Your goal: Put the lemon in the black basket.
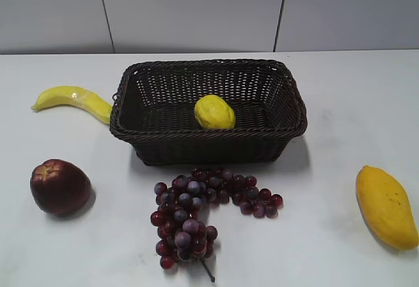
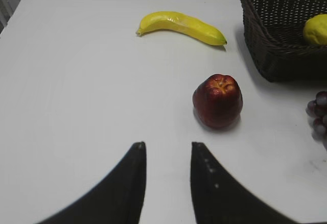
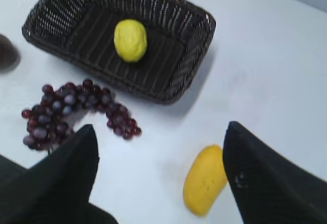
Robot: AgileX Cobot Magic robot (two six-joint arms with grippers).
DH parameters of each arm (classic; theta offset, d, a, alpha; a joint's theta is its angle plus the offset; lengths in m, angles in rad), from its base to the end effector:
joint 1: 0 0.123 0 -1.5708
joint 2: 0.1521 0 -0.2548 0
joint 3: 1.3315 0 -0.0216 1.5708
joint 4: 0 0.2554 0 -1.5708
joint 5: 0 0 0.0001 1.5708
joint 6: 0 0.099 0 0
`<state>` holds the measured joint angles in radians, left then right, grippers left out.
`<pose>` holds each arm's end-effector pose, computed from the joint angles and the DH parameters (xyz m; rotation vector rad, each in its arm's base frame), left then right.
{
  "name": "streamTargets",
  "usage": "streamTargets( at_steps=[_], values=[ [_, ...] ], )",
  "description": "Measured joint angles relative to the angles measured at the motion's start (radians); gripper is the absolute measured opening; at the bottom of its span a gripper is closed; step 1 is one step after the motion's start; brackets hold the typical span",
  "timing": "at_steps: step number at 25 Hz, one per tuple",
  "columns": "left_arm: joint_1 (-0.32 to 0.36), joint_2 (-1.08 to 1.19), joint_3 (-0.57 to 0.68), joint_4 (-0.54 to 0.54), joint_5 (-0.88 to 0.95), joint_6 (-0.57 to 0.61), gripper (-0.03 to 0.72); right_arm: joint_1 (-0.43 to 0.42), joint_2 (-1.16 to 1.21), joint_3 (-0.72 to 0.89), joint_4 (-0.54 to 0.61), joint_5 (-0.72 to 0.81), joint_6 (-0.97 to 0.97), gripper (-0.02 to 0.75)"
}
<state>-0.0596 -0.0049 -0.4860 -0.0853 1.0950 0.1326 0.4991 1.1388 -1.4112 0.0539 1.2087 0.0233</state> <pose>0.0354 -0.0096 0.2693 0.2053 2.0750 -0.0585 0.1964 0.1127 0.4037 -0.5753 2.3727 0.3059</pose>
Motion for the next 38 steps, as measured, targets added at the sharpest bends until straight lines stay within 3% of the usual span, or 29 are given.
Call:
streamTargets(
  at_steps=[7, 16, 27, 38],
  values=[
    [0.000, 0.000, 0.000, 0.000, 0.000, 0.000, 0.237, 0.000, -0.465, 0.498, -0.003, 0.006, 0.003, 0.594],
    [0.000, 0.000, 0.000, 0.000, 0.000, 0.000, 0.237, 0.000, -0.935, 0.845, -0.027, 0.000, 0.007, 0.591],
    [0.000, 0.000, 0.000, 0.000, 0.000, 0.000, 0.236, 0.000, -1.026, 0.908, -0.047, -0.138, 0.007, 0.589],
    [0.000, 0.000, 0.000, 0.000, 0.000, 0.000, 0.236, 0.000, -1.026, 0.913, -0.047, -0.157, 0.006, 0.577]
  ],
)
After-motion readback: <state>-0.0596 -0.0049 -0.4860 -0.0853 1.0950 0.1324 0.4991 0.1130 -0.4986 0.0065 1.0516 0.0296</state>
